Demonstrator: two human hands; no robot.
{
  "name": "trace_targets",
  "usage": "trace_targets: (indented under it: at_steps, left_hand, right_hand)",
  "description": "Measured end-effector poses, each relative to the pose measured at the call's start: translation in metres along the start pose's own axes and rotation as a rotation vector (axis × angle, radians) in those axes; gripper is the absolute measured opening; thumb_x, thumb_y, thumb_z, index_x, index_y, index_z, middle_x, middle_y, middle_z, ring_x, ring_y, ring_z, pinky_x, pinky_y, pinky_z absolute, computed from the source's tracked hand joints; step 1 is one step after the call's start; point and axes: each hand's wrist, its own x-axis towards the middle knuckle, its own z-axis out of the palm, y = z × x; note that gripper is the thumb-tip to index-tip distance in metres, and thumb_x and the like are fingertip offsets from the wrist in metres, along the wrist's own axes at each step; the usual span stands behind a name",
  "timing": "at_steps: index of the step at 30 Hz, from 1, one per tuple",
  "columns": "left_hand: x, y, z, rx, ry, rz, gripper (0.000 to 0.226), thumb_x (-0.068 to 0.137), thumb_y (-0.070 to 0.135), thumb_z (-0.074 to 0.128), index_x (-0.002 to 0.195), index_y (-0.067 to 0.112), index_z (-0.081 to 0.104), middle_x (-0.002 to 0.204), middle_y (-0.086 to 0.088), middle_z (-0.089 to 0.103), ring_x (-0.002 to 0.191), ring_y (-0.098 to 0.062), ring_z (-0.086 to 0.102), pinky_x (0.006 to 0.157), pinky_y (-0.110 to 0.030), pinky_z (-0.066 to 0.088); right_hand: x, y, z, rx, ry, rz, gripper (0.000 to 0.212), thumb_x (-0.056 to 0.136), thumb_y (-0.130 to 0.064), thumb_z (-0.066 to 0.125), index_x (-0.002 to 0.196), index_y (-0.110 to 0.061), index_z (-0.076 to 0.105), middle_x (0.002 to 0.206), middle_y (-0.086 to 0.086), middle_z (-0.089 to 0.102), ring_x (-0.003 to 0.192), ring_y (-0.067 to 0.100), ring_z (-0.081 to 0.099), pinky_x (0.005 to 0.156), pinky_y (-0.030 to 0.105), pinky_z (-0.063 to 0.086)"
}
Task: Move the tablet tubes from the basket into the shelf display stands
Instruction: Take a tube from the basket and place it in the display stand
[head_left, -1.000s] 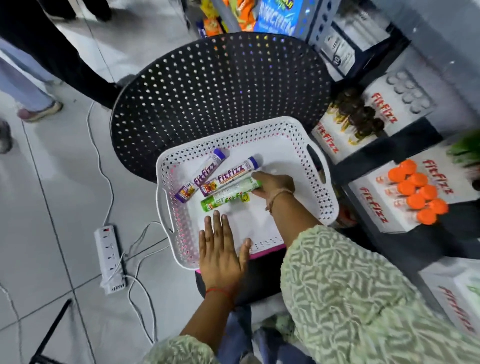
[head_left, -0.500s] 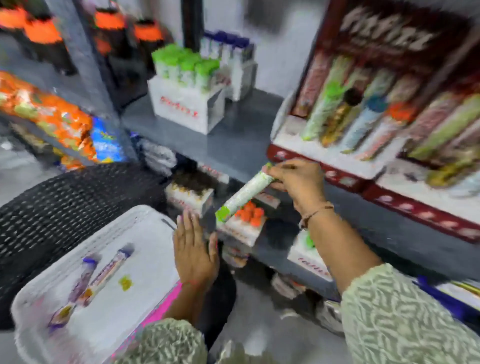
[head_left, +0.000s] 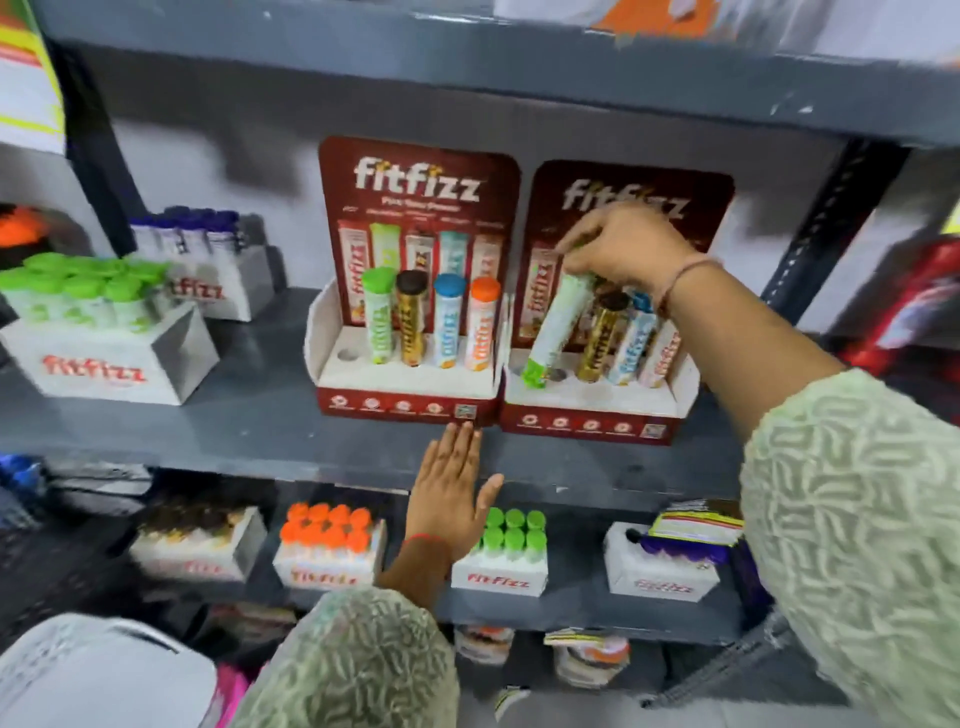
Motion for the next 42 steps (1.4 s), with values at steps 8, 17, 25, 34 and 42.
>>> trace_targets:
  at_steps: [8, 17, 25, 34, 42]
  left_hand:
    - [0.003, 0.002, 0.003, 0.034, -0.016, -0.026, 0.077, 0.096, 0.051, 0.003, 0.124, -0.004, 0.049, 0.133, -0.02, 0.048, 0.126, -0.035, 0.035, 0.107, -0.027, 0.002]
    - [0.003, 0.002, 0.003, 0.048, -0.027, -0.025, 0.078, 0.095, 0.052, 0.002, 0.126, -0.003, 0.047, 0.135, -0.019, 0.047, 0.129, -0.029, 0.024, 0.107, -0.032, 0.005]
    - [0.004, 0.003, 0.001, 0.039, -0.014, -0.006, 0.08, 0.093, 0.054, -0.002, 0.131, -0.002, 0.041, 0.137, -0.019, 0.043, 0.13, -0.027, 0.023, 0.107, -0.031, 0.003]
    - [-0.02, -0.014, -0.023, -0.046, 0.109, -0.061, 0.065, 0.096, 0.048, 0.008, 0.139, 0.001, 0.025, 0.145, -0.012, 0.024, 0.137, -0.023, 0.012, 0.111, -0.03, 0.001]
    - [-0.229, -0.1, -0.052, 0.128, 0.231, -0.709, 0.062, 0.097, 0.043, 0.01, 0.137, -0.001, 0.026, 0.144, -0.017, 0.028, 0.139, -0.018, 0.001, 0.111, -0.033, 0.004]
  right_hand:
    - [0.023, 0.026, 0.001, -0.269, -0.172, -0.004, 0.046, 0.073, -0.024, 0.073, 0.115, -0.009, 0.062, 0.126, 0.01, 0.062, 0.115, 0.024, 0.056, 0.086, 0.023, 0.044]
    - [0.033, 0.042, 0.023, -0.349, -0.154, -0.041, 0.048, 0.079, -0.024, 0.067, 0.121, -0.002, 0.055, 0.13, 0.017, 0.056, 0.12, 0.031, 0.051, 0.102, 0.034, 0.041]
    - [0.037, 0.066, 0.041, -0.587, -0.133, -0.092, 0.048, 0.077, -0.043, 0.064, 0.119, -0.02, 0.058, 0.132, 0.014, 0.053, 0.126, 0.034, 0.039, 0.109, 0.044, 0.029]
    - [-0.015, 0.032, 0.076, -0.157, 0.314, -0.379, 0.043, 0.079, -0.04, 0.059, 0.115, -0.017, 0.059, 0.114, 0.011, 0.067, 0.108, 0.032, 0.052, 0.093, 0.04, 0.038]
    - [-0.127, -0.08, 0.288, 0.313, -0.17, -0.812, 0.022, 0.085, -0.02, 0.054, 0.096, -0.007, 0.068, 0.108, 0.016, 0.068, 0.098, 0.028, 0.064, 0.09, 0.029, 0.044]
